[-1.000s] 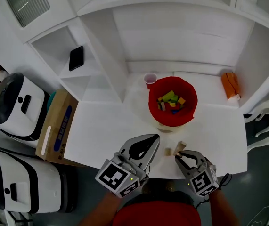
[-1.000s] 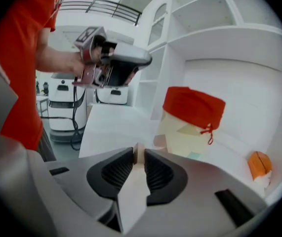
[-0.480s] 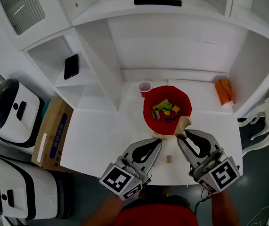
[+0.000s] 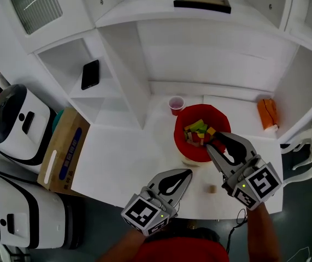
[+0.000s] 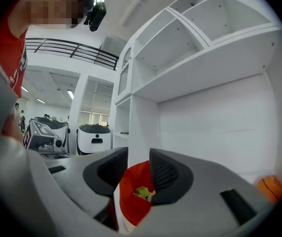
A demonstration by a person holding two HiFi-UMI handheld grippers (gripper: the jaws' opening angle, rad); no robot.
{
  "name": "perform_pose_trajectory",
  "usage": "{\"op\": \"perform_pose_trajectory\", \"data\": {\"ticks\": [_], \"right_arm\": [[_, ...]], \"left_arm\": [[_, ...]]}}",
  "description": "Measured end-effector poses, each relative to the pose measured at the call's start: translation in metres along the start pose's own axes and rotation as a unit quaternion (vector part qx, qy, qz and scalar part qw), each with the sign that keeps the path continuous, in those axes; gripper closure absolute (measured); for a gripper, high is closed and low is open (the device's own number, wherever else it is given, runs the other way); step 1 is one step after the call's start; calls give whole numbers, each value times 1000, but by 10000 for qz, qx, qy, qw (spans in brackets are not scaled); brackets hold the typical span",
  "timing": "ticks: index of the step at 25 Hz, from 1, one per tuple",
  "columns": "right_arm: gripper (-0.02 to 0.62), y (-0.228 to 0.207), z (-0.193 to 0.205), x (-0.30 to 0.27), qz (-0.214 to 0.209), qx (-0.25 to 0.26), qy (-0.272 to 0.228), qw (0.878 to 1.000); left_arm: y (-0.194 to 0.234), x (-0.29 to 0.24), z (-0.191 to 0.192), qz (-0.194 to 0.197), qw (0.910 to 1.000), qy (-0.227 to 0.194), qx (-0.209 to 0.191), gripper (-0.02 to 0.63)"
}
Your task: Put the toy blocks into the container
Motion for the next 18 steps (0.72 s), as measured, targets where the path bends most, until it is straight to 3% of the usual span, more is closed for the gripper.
{"op": "perform_pose_trajectory", "data": {"ticks": [5, 9, 13, 18], "right_arm": [[439, -3, 22, 38, 259, -335, 37, 9991], [436, -21, 77, 77, 812, -930, 698, 9899], [418, -40, 165, 115, 1413, -1559, 1885, 9593], [364, -49, 248, 139, 1819, -1769, 3151, 9145]], "left_arm": [[-16, -13, 16, 369, 9990, 244, -82, 589], [-35, -34, 42, 814, 9933, 581, -585, 536], [-51, -46, 49, 1030, 9910, 664, -531, 529], [-54, -46, 47, 1084, 9903, 640, -589, 529]]}}
Point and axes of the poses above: the fingertips, and each gripper's own axes: x backward along the fingers, y to its left, z out of its underside, the point moved 3 cm from there along x, backward along the fingers, and after that the axes turned 7 degrees about y, right-handed, at the moved point
